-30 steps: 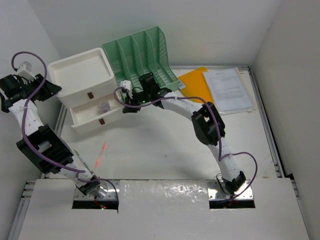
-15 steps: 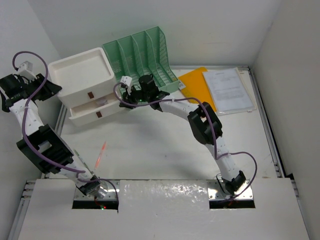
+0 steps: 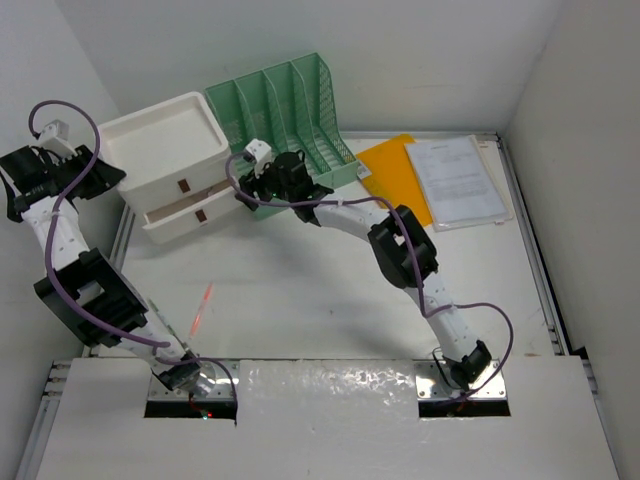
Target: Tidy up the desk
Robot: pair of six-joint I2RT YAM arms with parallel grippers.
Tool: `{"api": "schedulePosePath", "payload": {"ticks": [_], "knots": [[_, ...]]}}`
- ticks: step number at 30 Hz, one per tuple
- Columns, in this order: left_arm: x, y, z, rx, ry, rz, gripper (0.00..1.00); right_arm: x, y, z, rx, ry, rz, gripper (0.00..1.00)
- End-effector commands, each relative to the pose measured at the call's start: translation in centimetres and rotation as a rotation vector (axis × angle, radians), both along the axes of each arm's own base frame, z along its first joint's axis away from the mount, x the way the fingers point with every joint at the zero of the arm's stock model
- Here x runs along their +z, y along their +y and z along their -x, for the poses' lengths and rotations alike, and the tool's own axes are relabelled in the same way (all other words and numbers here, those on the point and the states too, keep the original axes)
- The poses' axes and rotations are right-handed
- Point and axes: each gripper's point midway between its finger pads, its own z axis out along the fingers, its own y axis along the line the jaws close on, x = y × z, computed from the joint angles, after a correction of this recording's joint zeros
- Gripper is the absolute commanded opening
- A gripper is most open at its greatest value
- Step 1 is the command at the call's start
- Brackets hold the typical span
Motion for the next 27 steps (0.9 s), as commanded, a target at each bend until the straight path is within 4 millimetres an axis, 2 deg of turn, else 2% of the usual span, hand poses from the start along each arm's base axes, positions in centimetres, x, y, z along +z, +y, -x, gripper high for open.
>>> {"api": "schedulePosePath", "payload": {"ticks": [1,3,7,9,13,16,19,21,27], "knots": [[-3.8,-4.4,1.5,-0.121,0.125,0.156,0.0,6.2,0.5,-3.9,-0.136,-0.14,-0.198,0.64],[-3.8,-4.5,1.5,-0.125,0.123,0.158,0.0,6.4,0.9,-3.7,-0.138,-0.149,-0.218,0.64],[-4.2,-4.5,1.4,-0.137,0.126,0.157,0.0,7.3,2.9,-2.0,-0.113,-0.205,-0.241,0.65],[-4.6,-4.8,1.4,-0.163,0.139,0.17,0.0,7.7,3.7,-1.7,-0.141,-0.248,-0.23,0.68],[-5.5,-4.9,1.4,-0.196,0.164,0.186,0.0,8.6,4.1,-1.8,-0.197,-0.272,-0.277,0.68],[-5.9,-5.0,1.3,-0.209,0.172,0.194,0.0,8.9,3.7,-2.7,-0.288,-0.27,-0.292,0.68],[-5.9,-5.0,1.3,-0.213,0.171,0.191,0.0,8.1,3.3,-3.9,-0.349,-0.25,-0.272,0.68],[-5.8,-5.0,1.3,-0.214,0.172,0.192,0.0,7.5,3.0,-3.8,-0.358,-0.248,-0.243,0.68],[-5.9,-5.9,1.6,-0.205,0.169,0.249,0.0,7.9,0.6,-2.8,-0.455,-0.257,-0.187,0.66]]}}
